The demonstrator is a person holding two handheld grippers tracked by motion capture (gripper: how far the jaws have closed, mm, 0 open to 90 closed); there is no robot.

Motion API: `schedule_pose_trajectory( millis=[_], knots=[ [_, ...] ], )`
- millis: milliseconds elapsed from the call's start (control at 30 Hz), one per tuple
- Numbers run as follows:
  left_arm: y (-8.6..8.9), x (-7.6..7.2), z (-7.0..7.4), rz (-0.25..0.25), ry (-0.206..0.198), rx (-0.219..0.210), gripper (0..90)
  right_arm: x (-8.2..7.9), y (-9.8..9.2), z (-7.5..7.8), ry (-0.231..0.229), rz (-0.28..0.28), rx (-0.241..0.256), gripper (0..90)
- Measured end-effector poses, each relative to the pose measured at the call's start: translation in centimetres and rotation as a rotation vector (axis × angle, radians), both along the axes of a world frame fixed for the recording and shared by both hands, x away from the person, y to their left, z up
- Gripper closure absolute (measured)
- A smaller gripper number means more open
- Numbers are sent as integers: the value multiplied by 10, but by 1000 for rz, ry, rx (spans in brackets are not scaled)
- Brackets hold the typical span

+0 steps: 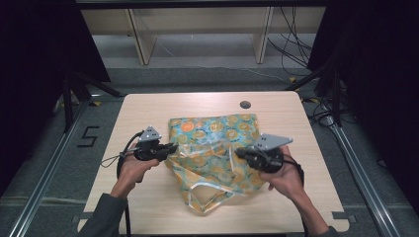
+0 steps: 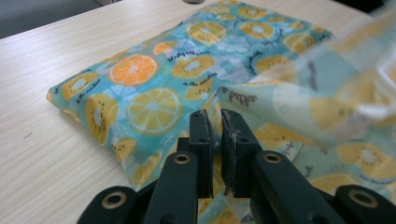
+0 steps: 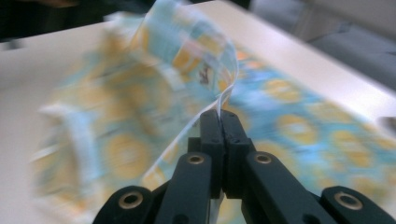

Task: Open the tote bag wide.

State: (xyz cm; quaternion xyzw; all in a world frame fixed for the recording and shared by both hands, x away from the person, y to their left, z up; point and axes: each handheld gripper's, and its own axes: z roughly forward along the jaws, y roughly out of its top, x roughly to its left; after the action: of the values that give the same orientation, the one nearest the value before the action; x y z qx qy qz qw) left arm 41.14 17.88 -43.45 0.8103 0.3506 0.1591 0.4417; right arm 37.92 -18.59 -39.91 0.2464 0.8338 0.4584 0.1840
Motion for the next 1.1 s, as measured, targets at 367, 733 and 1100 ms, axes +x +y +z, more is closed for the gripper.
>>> schedule_pose_trajectory(
  millis=[367,733,1100],
  knots=[
    [-8,-22,3,-44,-32,156,628,97,-7,-23,50,-248,-127,900],
    [-79,-65,42,-215,-157,254,505,126,-8,-57,129,-306,-216,900],
    [-61,-21,-28,-110,82,448,493,130,-24,-61,153,-329,-212,900]
  ],
)
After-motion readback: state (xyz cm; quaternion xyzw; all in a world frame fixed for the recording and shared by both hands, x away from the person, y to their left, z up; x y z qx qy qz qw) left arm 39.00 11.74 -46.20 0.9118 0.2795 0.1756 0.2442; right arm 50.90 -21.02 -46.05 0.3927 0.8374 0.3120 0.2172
